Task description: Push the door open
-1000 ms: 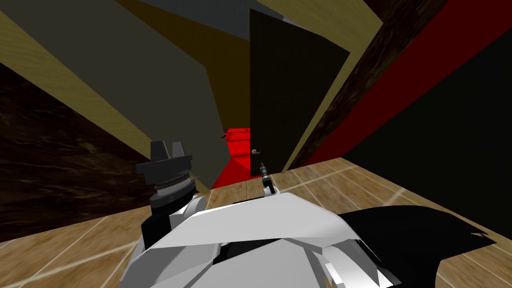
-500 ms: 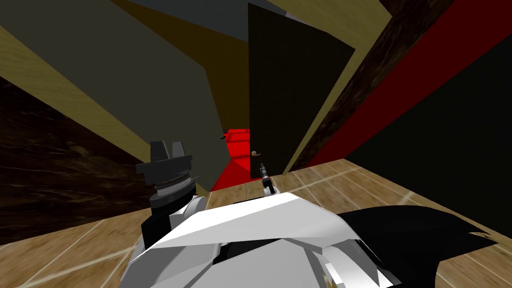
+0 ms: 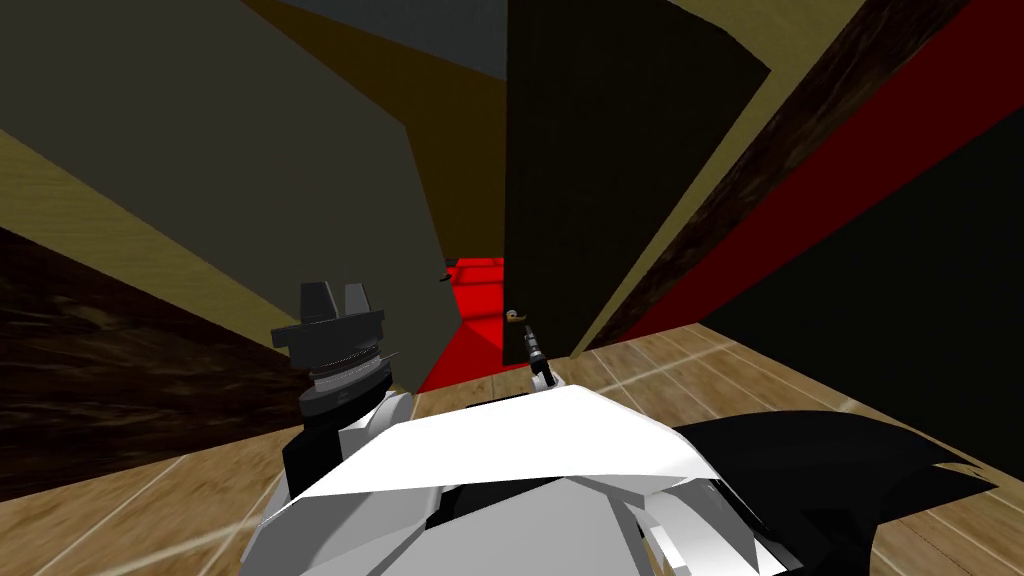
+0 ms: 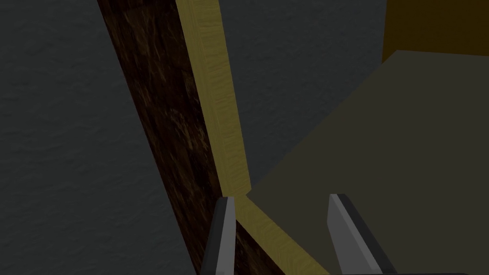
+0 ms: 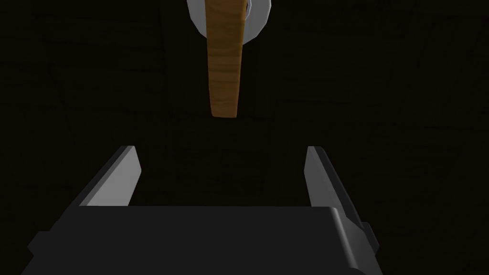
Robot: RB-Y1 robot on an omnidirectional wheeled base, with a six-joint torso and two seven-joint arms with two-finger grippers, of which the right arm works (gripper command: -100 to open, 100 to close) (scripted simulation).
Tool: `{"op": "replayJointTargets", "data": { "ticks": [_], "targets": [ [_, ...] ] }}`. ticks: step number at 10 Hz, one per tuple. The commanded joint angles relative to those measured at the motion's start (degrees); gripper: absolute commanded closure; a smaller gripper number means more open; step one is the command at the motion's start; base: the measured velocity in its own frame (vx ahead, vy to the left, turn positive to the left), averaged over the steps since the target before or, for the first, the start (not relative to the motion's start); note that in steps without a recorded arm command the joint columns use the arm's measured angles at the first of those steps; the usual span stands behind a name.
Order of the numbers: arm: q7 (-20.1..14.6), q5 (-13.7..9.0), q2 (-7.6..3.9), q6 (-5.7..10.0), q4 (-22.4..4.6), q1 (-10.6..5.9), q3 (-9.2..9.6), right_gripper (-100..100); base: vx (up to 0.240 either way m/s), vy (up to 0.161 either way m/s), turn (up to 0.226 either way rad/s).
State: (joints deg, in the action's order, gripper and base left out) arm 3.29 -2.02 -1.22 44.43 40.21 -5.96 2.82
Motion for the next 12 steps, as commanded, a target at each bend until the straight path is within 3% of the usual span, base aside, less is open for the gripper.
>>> {"op": "replayJointTargets", "data": {
  "ticks": [1,4,6,7,8,12],
  "targets": [
    [0.1,-0.1,-0.04,0.08,-0.3,-0.20,-0.21,-100,0.218,0.014,0.025],
    [0.0,-0.3,1.07,0.24,-0.7,-0.43,-0.58,-100,0.209,0.019,0.023],
    [0.0,-0.4,2.83,0.34,-0.9,-0.58,-0.81,-100,0.198,0.035,0.021],
    [0.0,-0.3,2.19,0.38,-0.9,-0.58,-0.74,-100,0.104,0.017,0.005],
    [0.0,-0.3,2.19,0.38,-0.9,-0.58,-0.74,100,-0.017,-0.001,-0.004],
    [0.0,-0.3,2.19,0.38,-0.9,-0.58,-0.74,100,-0.025,-0.003,0.002]
  ]
}}
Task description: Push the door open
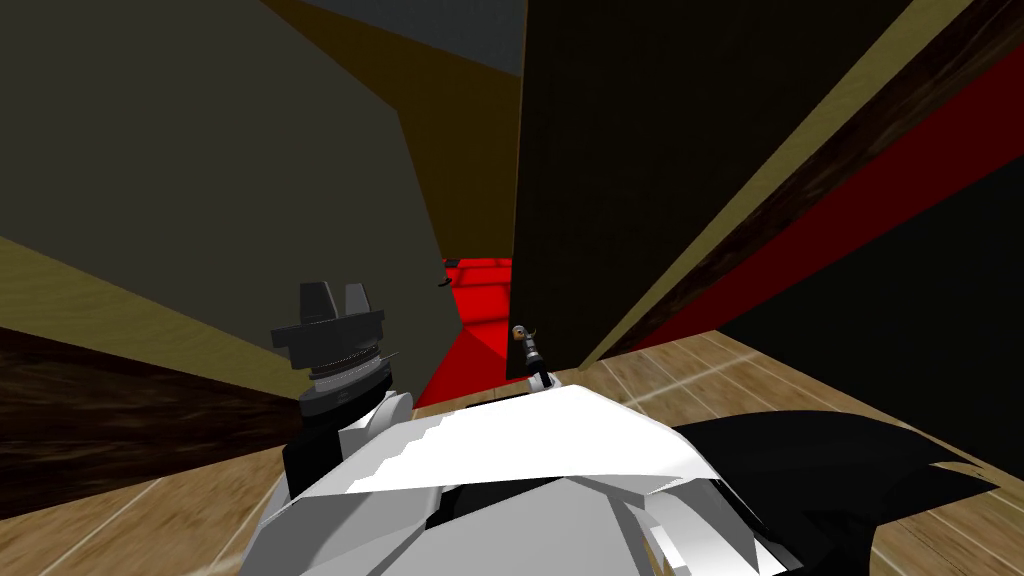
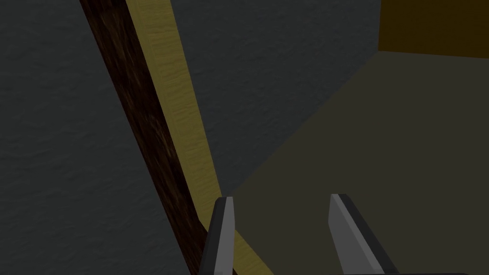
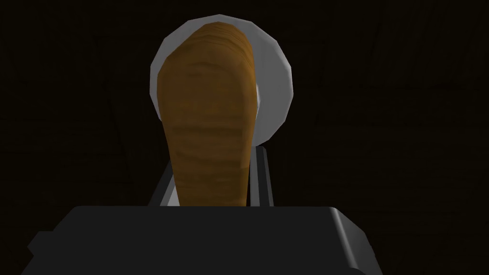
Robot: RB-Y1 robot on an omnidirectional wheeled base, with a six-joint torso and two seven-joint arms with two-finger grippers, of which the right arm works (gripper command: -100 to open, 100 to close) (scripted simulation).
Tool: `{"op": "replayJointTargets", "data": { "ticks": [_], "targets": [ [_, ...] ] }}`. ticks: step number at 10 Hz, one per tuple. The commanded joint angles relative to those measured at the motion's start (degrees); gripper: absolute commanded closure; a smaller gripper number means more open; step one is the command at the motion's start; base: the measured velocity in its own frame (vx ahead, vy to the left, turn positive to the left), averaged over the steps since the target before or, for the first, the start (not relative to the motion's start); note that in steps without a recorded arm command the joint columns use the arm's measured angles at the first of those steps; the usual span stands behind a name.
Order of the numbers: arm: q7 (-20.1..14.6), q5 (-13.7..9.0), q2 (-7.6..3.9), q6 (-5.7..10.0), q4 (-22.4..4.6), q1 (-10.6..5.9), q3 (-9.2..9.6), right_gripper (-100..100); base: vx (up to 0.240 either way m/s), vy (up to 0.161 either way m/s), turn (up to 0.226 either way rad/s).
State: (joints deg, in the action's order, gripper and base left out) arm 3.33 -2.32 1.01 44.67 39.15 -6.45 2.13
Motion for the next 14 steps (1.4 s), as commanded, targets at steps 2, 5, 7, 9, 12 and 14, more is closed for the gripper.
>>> {"op": "replayJointTargets", "data": {
  "ticks": [2,5,7,9,12,14],
  "targets": [
    [0.2,-0.3,-0.63,-0.01,0.0,0.00,-0.59,100,0.048,0.010,-0.015],
    [0.5,-0.9,-1.56,0.02,-0.1,-0.04,-1.63,100,0.166,0.051,-0.032],
    [0.8,-1.5,-2.38,0.04,-0.1,-0.08,-2.79,100,0.202,0.066,-0.055],
    [1.2,-2.3,-3.13,0.07,-0.1,-0.13,-4.17,100,0.197,0.068,-0.070],
    [1.5,-2.9,-3.62,0.09,-0.1,-0.18,-5.30,100,0.123,0.061,-0.048],
    [2.1,-4.0,-4.18,0.13,-0.2,-0.26,-7.32,100,0.182,0.082,-0.092]
  ]
}}
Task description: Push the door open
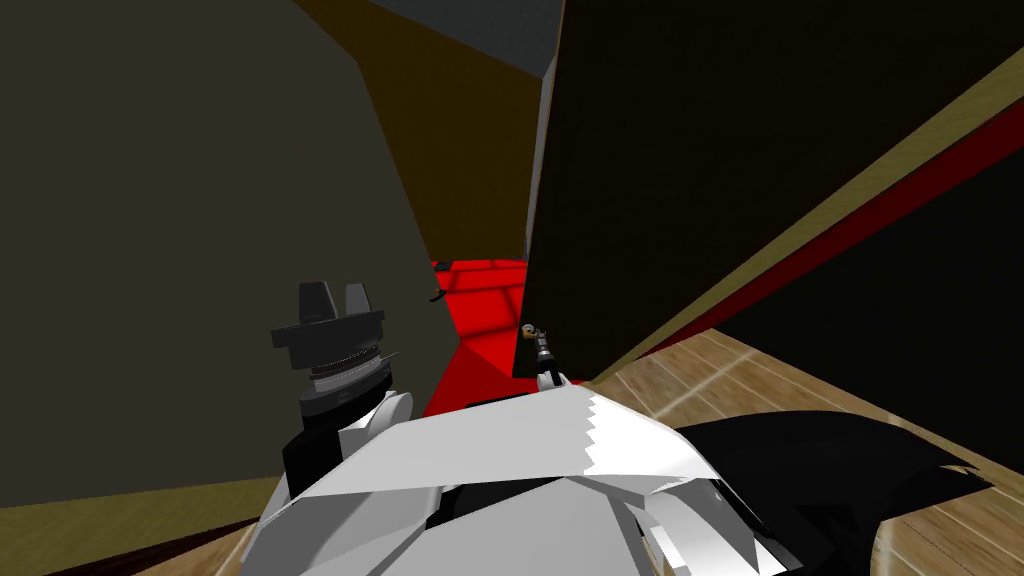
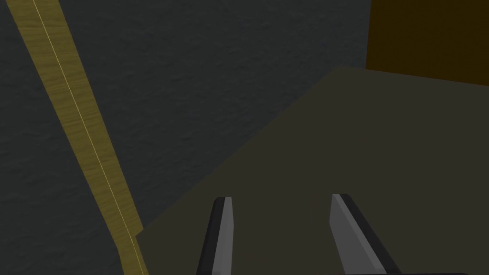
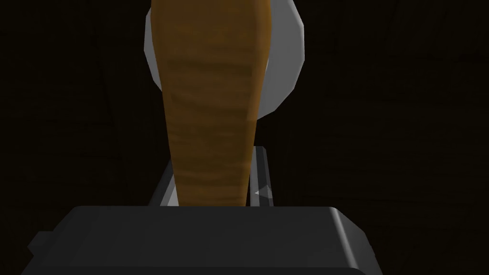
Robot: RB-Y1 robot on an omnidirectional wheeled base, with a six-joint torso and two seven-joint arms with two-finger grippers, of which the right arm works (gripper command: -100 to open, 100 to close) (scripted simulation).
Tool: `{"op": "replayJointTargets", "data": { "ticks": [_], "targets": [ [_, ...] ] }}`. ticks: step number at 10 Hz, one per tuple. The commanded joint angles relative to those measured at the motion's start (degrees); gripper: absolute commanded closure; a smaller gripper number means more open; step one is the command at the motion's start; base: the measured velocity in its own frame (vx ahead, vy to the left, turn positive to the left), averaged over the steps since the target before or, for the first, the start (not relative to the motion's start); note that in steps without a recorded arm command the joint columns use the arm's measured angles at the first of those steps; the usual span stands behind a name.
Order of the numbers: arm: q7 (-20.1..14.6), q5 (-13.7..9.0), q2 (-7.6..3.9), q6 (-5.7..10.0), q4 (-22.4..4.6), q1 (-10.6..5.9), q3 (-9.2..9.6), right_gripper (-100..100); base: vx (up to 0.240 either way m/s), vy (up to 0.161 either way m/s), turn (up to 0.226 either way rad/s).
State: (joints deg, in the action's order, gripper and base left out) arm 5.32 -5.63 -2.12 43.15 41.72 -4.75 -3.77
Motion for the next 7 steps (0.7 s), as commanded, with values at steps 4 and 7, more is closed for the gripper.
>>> {"op": "replayJointTargets", "data": {
  "ticks": [4,7],
  "targets": [
    [0.9,-2.0,-1.32,1.71,-2.8,-2.05,-3.89,100,0.148,0.083,-0.083],
    [1.4,-3.1,-1.17,1.75,-2.8,-2.12,-5.85,100,0.160,0.084,-0.067]
  ]
}}
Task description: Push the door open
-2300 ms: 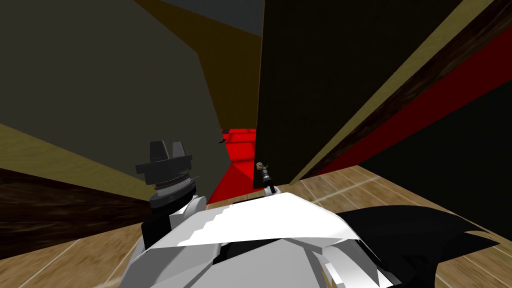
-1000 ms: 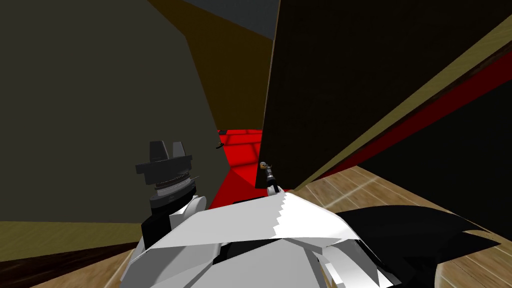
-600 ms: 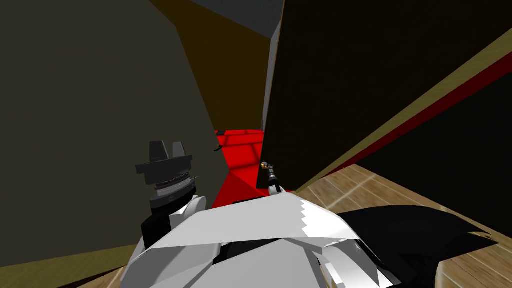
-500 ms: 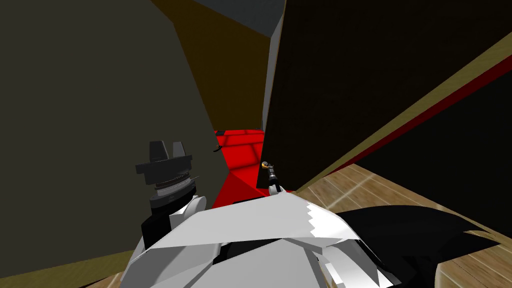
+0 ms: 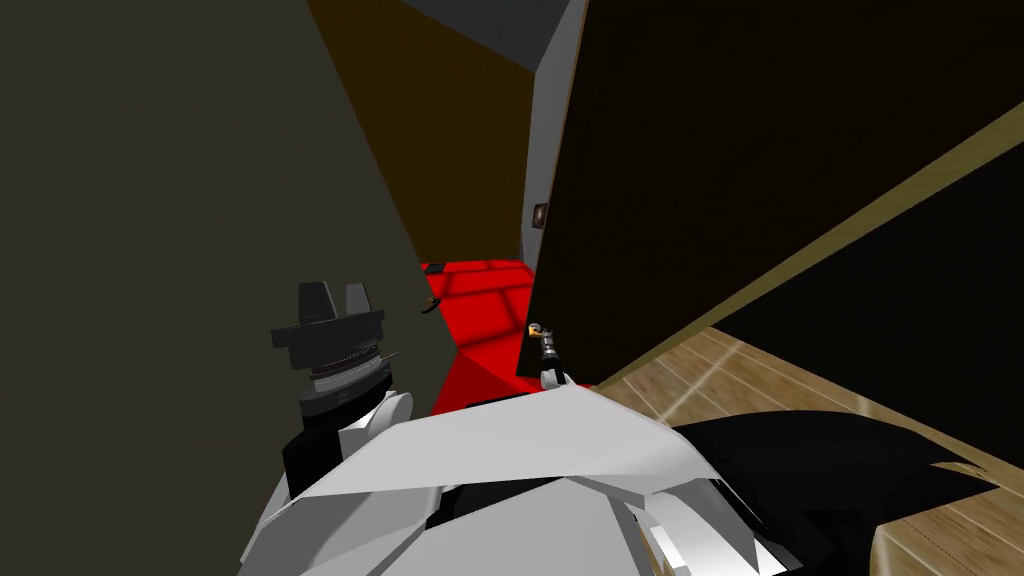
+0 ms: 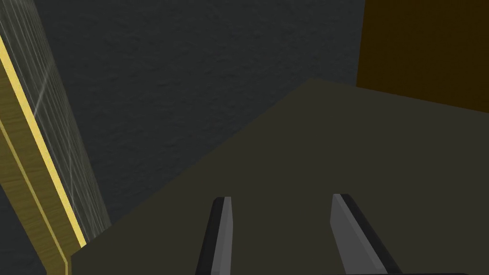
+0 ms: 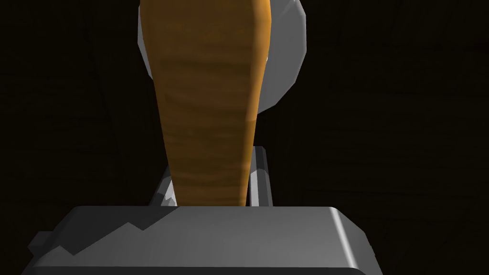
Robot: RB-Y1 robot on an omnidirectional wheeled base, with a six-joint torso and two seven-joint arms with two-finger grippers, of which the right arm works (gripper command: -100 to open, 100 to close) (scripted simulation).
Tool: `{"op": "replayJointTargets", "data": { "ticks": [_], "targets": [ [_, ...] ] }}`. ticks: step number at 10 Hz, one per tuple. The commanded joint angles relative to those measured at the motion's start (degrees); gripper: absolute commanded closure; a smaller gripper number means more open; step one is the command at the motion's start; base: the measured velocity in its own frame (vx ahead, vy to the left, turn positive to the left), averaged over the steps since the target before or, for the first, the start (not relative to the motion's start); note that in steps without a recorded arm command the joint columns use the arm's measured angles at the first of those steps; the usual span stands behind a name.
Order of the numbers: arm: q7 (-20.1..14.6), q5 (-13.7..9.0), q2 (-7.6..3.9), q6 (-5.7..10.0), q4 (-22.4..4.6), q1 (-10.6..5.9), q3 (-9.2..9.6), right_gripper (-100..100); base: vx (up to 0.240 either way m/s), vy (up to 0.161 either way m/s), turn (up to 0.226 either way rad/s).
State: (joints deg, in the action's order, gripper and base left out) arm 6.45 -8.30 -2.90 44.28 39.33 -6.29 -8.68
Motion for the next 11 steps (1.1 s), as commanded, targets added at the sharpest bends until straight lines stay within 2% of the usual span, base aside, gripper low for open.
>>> {"op": "replayJointTargets", "data": {
  "ticks": [1,8,9,10,11],
  "targets": [
    [0.5,-0.8,-0.27,0.63,-0.5,-0.61,-1.69,100,0.192,0.089,-0.098],
    [1.6,-2.9,1.33,0.70,-0.5,-0.76,-5.50,100,0.182,0.077,-0.082],
    [1.6,-2.9,0.79,0.46,-0.2,-0.20,-5.61,100,0.067,0.021,-0.046],
    [1.9,-3.5,0.12,0.54,-0.1,-0.15,-6.65,100,0.128,0.016,-0.037],
    [2.0,-3.7,0.03,0.55,-0.1,-0.14,-6.88,100,0.178,0.038,-0.046]
  ]
}}
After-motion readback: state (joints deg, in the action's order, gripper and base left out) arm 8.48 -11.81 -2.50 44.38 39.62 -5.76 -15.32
